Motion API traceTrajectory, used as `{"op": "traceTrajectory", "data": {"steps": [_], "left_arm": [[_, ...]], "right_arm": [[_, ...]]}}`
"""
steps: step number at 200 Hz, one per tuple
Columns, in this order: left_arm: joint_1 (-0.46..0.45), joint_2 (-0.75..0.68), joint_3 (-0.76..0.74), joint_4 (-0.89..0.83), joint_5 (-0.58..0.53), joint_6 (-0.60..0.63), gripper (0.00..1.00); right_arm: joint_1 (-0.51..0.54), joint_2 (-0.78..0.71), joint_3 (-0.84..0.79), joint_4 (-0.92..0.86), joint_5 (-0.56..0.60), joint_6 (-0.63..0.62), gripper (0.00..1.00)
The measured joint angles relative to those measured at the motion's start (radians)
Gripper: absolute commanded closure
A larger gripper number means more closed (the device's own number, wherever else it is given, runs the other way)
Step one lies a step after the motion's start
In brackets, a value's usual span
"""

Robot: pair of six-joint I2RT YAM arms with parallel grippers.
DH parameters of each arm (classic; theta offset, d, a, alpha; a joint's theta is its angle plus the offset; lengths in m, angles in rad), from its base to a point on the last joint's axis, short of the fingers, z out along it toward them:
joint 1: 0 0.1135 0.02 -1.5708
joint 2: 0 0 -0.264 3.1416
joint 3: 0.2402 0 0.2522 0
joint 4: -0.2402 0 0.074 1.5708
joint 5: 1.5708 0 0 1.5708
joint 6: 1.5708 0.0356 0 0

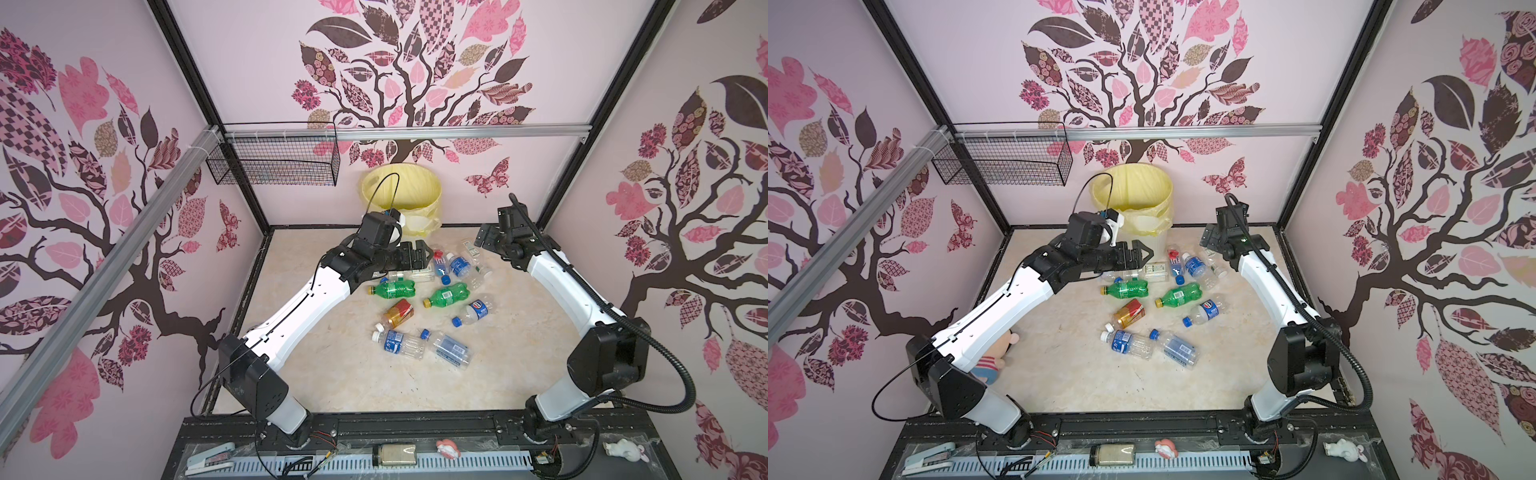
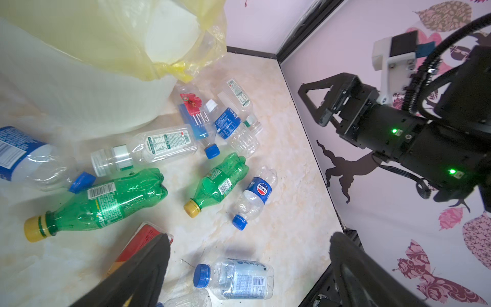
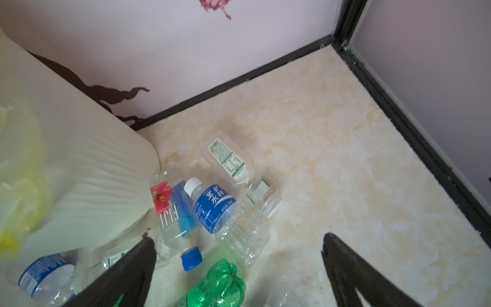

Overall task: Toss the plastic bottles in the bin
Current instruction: 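Lower both empty grippers back toward the bottles on the table, then lower right gripper onto the Pepsi-label bottle while left gripper reaches a blue-cap bottle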

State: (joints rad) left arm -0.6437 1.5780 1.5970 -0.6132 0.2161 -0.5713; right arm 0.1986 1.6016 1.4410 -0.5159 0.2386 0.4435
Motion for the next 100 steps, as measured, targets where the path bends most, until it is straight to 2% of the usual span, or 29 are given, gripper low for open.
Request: {"op": "traceTrajectory", "data": {"steps": [67,100], "left_arm": [[-0.005,0.000,-0.089,0.018,0.039,0.000,0.03],[-0.005,0.000,-0.103,0.023,0.052,0.001,0.03]], "right_arm": [[0.011,0.000,-0.166,-0.054,-0.182,0.099,0.00],[0.068,0.005,-0.176,-0.069,-0.221,0.162,0.00]]}}
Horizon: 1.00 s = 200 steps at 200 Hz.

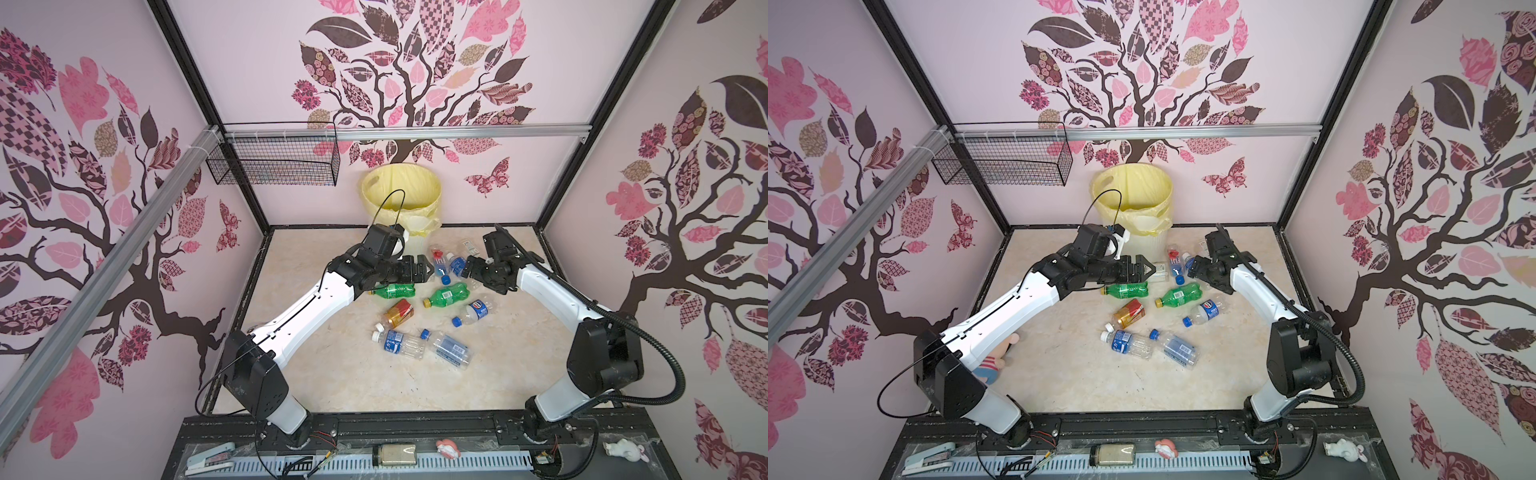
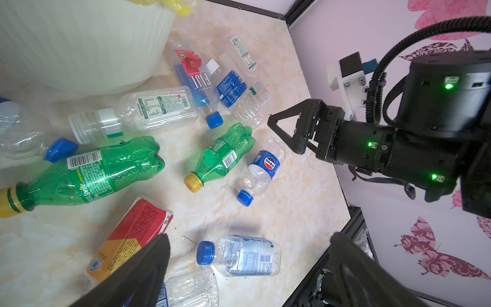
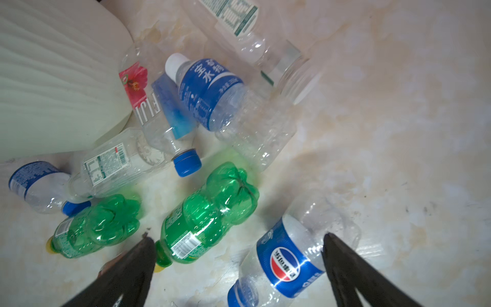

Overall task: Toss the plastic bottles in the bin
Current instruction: 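Lower right gripper onto the Pepsi-label bottle while left gripper reaches a blue-cap bottle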

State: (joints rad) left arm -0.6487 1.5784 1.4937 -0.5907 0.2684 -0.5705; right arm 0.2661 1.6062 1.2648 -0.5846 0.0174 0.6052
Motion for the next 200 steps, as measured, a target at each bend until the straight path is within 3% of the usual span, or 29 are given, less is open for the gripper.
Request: {"op": "traceTrajectory", "data": {"steps": [100,200], "left_arm": [[0.000,0.001,0.000,0.005,0.006,0.019,0.03],[0.000,0.020,0.000,0.006,0.014,0.018,0.03]], "right_arm": [[0.046,0.100,-0.003,0.008,-0.077,0.138,0.00],[0.028,0.061,-0.065,-0.040,0.067,0.133,0.00]]}}
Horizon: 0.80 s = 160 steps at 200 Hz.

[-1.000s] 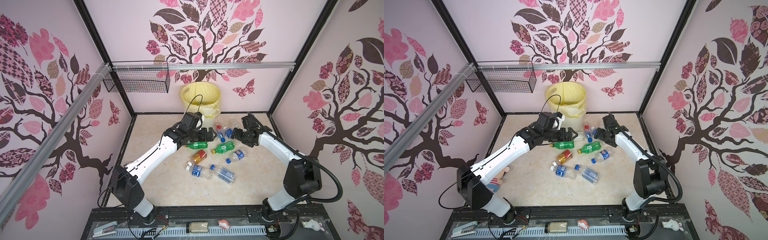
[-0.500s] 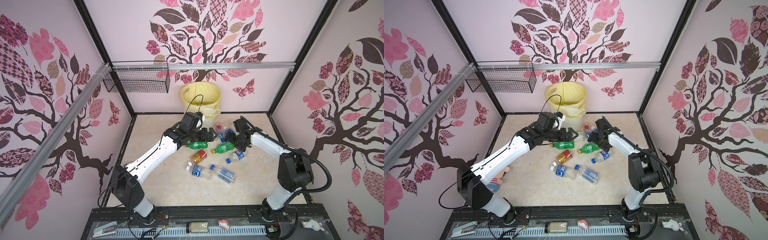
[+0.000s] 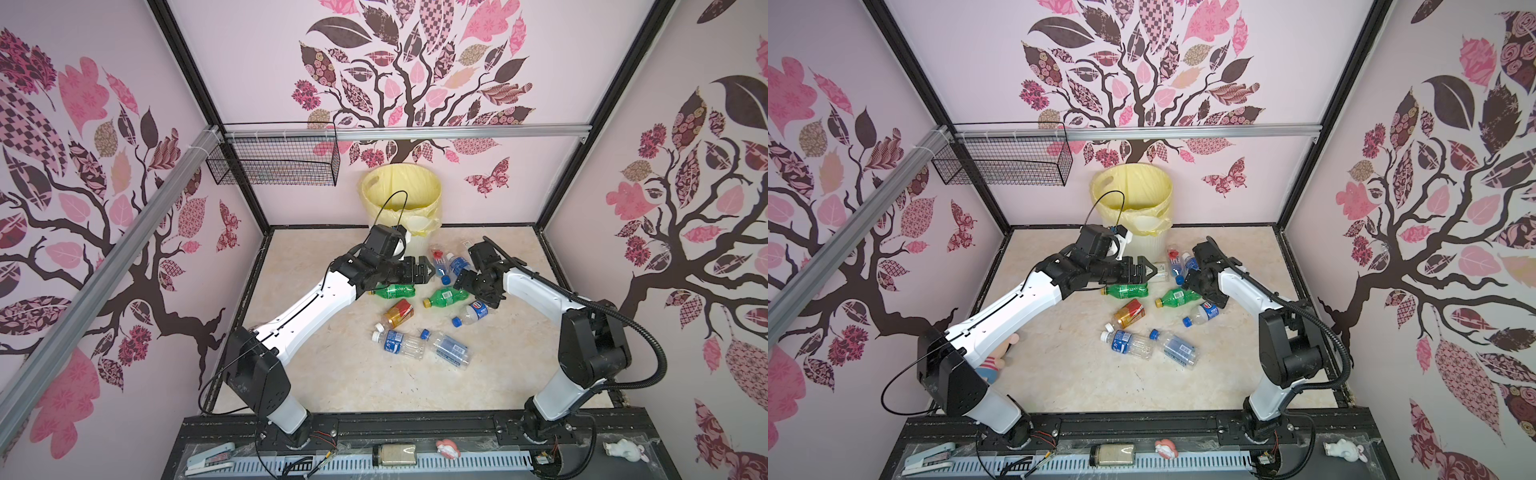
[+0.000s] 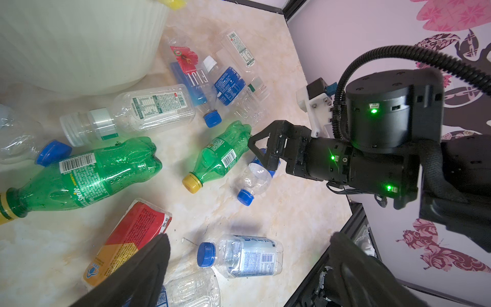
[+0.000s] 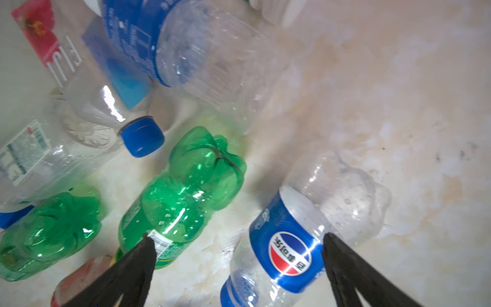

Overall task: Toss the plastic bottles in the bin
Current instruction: 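Lower right gripper onto the Pepsi-label bottle while left gripper reaches a blue-cap bottle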

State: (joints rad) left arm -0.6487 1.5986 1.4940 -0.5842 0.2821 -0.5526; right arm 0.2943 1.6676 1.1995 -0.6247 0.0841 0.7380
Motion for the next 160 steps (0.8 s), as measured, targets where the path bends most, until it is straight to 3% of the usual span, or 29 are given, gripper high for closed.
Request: {"op": "traceTrajectory", "data": {"steps": [70,160], "left_arm": [[0.000,0.005,0.000,0.000,0.012,-0.001,0.03],[0.000,0.005,0.000,0.000,0.014,-0.001,0.03]], "right_arm": [[-0.017,-0.017,-0.068,0.001,0.032,0.010,0.01],[-0.035,-0.017,-0.178,0.065,0.033,0.026,0.18]]}}
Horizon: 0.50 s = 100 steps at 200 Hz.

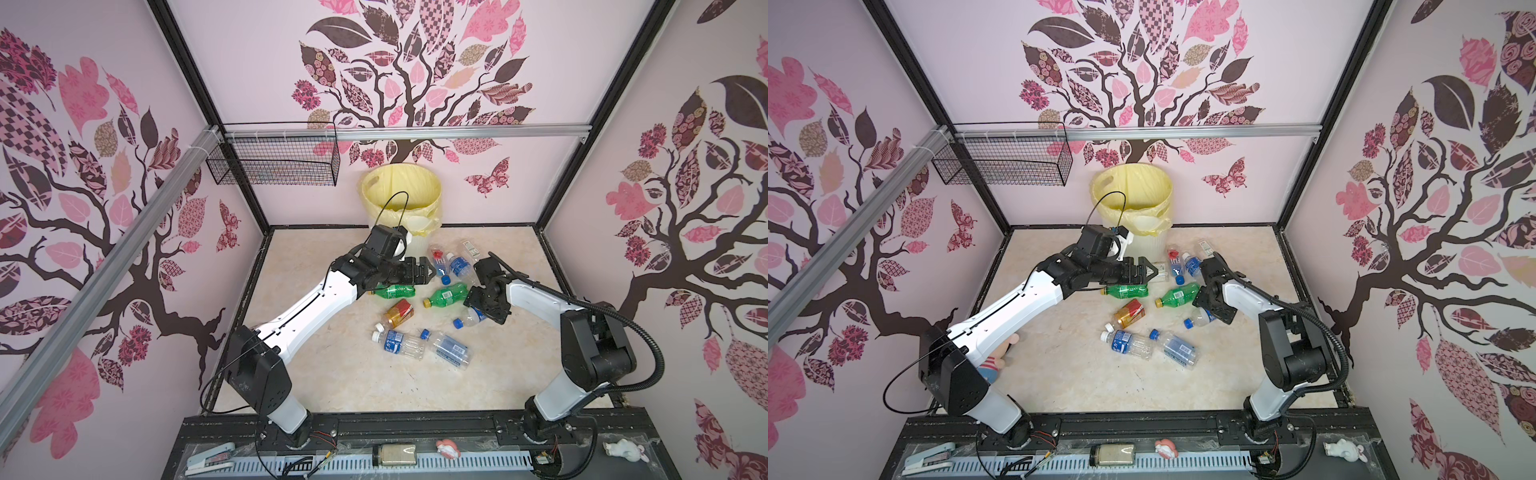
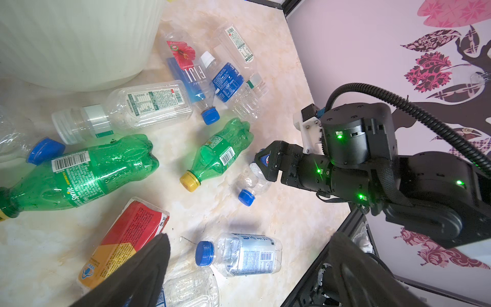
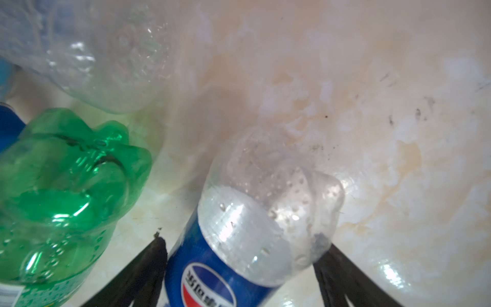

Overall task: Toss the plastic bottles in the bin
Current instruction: 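Lower right gripper onto the Pepsi-label bottle while left gripper reaches a blue-cap bottle, then close right gripper on the Pepsi bottle while left gripper grasps the blue-cap bottle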

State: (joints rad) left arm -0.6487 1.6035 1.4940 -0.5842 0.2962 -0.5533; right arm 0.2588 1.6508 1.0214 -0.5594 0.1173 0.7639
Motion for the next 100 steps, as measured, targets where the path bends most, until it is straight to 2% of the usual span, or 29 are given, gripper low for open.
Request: {"op": "traceTrajectory", "data": {"steps": [41,69,100], "left_arm": [[0.000,0.000,0.000,0.000,0.002,0.000,0.03],[0.000,0.000,0.000,0.000,0.004,0.000,0.03],[0.000,0.000,0.000,-0.001,0.004,0.000,0.03]], "right_arm": [[-0.009,0.000,-0.019,0.030,-0.011,0.002,0.28],[-0.018,0.000,-0.027,0.050,-0.020,0.000,0.41],[-0.026,0.000,-0.029,0.059,-0.028,-0.005,0.43]]}}
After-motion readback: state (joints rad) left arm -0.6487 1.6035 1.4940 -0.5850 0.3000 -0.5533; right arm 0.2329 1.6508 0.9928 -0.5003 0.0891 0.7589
